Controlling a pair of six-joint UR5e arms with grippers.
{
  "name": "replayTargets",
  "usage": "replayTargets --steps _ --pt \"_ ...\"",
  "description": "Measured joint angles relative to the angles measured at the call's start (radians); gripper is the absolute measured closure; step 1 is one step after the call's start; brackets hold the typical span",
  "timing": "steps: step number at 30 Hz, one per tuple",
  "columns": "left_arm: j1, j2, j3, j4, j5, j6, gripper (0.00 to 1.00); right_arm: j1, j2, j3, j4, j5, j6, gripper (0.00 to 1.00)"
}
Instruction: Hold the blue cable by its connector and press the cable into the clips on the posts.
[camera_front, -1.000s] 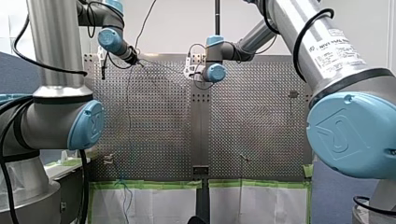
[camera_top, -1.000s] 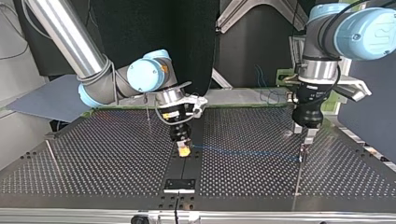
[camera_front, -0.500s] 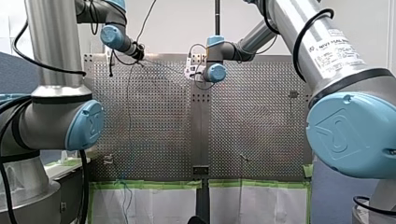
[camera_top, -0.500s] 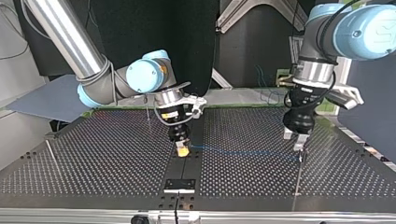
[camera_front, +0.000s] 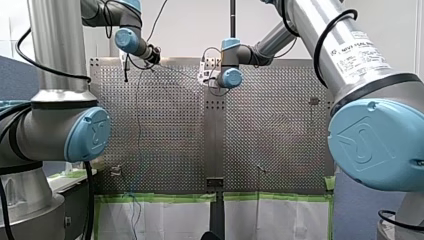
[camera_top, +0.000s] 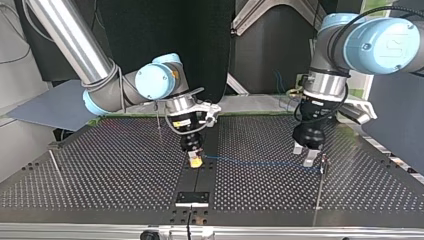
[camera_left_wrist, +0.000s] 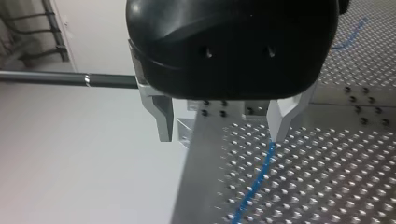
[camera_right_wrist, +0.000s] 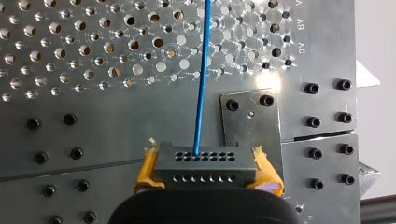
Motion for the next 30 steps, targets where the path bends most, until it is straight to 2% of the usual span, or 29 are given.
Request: replayTargets --steps 7,16,21,30 --pt "-0.021 -0.036 0.010 -0.009 -0.061 0.046 0.00 -0.001 0.000 0.000 0.000 0.001 0.000 1.00" --pt "-0.044 -0.041 0.028 -0.002 -0.142 0.066 0.00 -0.002 0.000 0.000 -0.001 0.001 0.001 1.00" --pt "-0.051 -0.044 0.033 0.001 -0.160 0.070 0.00 -0.004 0.000 0.000 -0.001 0.001 0.002 1.00" --pt "-0.106 -0.104 0.093 0.004 -0.223 0.090 0.00 -0.004 0.001 0.000 -0.001 0.001 0.004 1.00"
